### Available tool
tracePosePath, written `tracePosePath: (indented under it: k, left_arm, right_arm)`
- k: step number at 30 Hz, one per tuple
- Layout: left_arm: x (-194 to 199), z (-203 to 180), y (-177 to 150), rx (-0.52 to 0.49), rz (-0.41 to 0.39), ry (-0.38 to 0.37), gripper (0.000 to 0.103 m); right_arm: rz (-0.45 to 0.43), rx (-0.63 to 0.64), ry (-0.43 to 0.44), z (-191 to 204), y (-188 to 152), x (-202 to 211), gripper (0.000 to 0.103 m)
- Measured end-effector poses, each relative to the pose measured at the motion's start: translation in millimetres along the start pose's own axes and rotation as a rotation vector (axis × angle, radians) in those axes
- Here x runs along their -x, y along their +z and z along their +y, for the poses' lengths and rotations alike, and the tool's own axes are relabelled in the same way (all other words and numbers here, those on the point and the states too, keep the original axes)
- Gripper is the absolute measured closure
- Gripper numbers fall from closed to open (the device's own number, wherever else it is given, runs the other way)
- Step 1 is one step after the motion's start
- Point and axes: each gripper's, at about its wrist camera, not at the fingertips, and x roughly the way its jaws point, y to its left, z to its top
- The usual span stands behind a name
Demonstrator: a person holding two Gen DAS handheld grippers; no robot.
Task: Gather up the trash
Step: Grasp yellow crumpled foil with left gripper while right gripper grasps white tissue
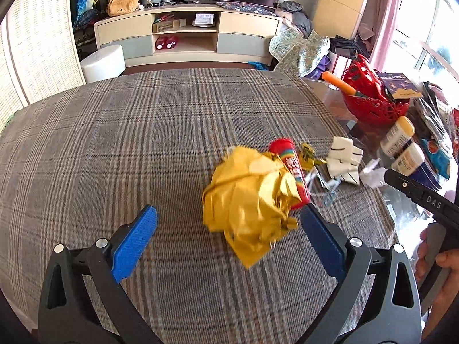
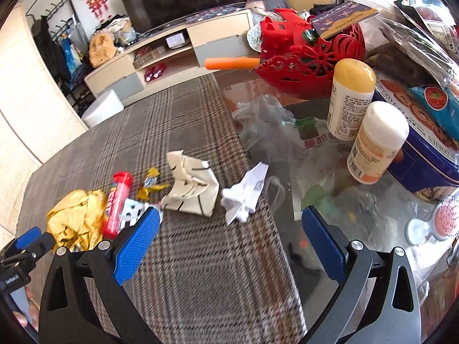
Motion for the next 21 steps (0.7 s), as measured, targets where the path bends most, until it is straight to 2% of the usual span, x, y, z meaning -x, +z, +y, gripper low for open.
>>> tracePosePath:
  k: [2, 7, 11, 14, 16, 18, 19, 20, 21]
  left_arm:
    - [-11, -2, 6, 0.000, 0.001, 0.003, 0.008]
    - [-31, -7, 12, 0.003, 0.009, -0.003, 0.008]
    - [-41, -11, 12, 0.002, 0.015, -0.017, 0.008]
    - [-45, -15, 9, -0.010, 0.015, -0.028, 0.007]
    - [-48, -18, 8, -0.022, 0.014, -0.037, 0.007]
    - [-50, -20, 7, -0.024, 0.019, -0.055, 0.012]
    - [-50, -21, 6, -0.027, 0.020, -0.079, 0.020]
    - [-50, -23, 5, -0.031, 0.021, -0.097, 0.030]
    - [-48, -26, 3, -0.035, 0.024, -0.120, 0.036]
  right_arm:
    - [-0.009, 0.002, 0.000, -4, 3, -6, 0.006]
    - [0.003, 0.008, -0.001, -11, 4, -22, 0.031]
    - [0.016, -0.008, 0.032, -15, 8, -36, 0.035]
    - [0.030, -0.008, 0.038, -15, 8, -46, 0.050]
    - [0.044, -0.003, 0.038, -15, 6, -52, 0.064]
    - [0.038, -0.002, 0.036, -15, 3, -51, 0.068]
    - [0.031, 0.005, 0.035, -14, 3, -50, 0.075]
    - [0.024, 0.015, 0.030, -12, 2, -48, 0.077]
    - [0.018, 0.024, 0.026, -11, 2, -46, 0.078]
